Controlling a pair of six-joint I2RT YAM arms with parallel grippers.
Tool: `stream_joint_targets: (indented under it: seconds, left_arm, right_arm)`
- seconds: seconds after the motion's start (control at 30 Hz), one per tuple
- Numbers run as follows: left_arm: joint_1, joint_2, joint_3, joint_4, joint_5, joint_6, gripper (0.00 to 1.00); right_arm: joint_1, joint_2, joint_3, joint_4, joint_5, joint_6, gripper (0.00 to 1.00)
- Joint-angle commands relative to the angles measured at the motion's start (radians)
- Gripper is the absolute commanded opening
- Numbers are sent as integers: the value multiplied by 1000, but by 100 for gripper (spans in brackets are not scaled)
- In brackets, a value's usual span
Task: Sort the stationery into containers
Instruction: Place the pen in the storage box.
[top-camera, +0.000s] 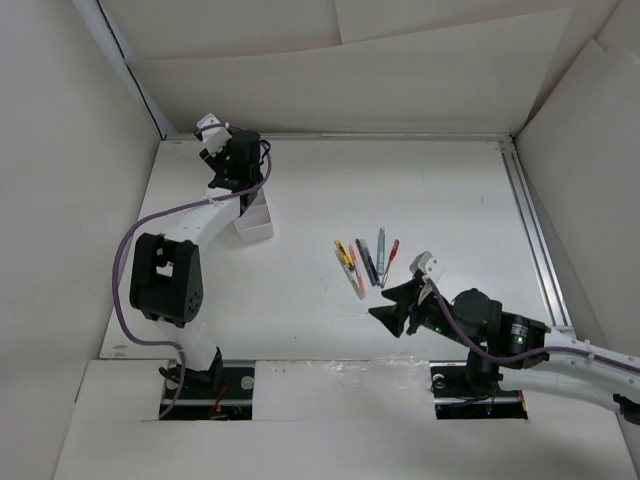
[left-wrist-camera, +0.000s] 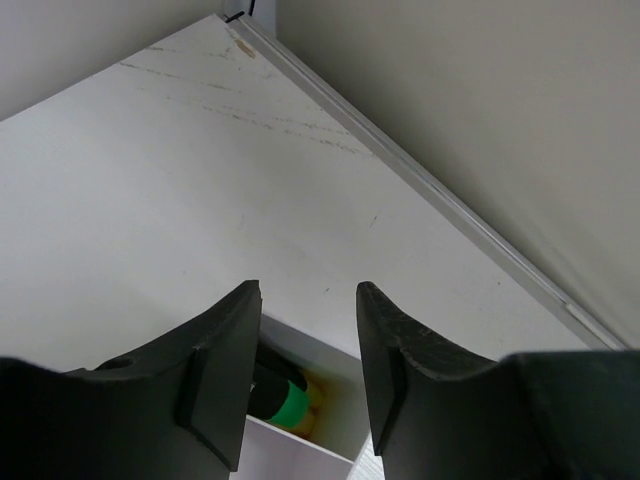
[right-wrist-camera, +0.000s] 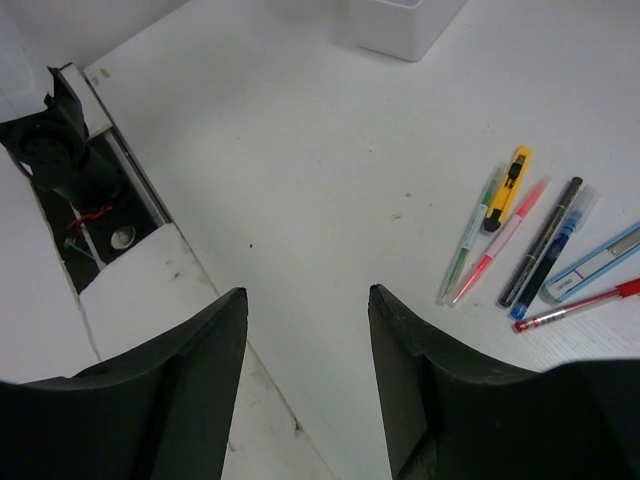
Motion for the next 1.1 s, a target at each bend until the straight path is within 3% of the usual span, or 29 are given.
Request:
stream_joint_targets:
  seconds: [0.0, 0.13, 0.23, 0.27, 0.33, 0.43, 0.53, 0.63, 0.87, 1.07]
  left_arm:
    - [5, -129, 5, 2, 23, -11, 39]
    - [5, -266, -9, -57, 130, -52, 36]
    - [5, -390, -88, -80, 264, -103, 23]
    - [-18, -448, -115, -81, 296, -136, 11]
    - [-37, -505, -206, -107, 388, -186, 0]
    - [-46, -617, -370, -56, 594, -215, 0]
    - [-84, -712, -457, -80, 680, -204, 0]
    - [-130, -847, -547, -145, 680, -184, 0]
    - [-130, -1163, -707, -261, 766, -184, 0]
    - [-130, -1196, -793, -251, 901, -164, 0]
  right_arm:
    - [-3, -14, 5, 51, 53, 2, 57]
    - [-3, -24, 5, 12, 161, 51, 45]
    - [-3, -24, -6, -24, 254, 120, 26]
    - [-3, -14, -6, -33, 282, 161, 17]
    - [-3, 7, -15, -43, 330, 188, 13]
    - [-12, 96, 15, -53, 380, 208, 8]
    - [-12, 232, 54, -63, 423, 217, 0]
    - [-12, 360, 91, -63, 457, 245, 0]
    - [-161, 597, 201, 40, 406, 185, 0]
    - [-366, 749, 258, 104, 258, 136, 4]
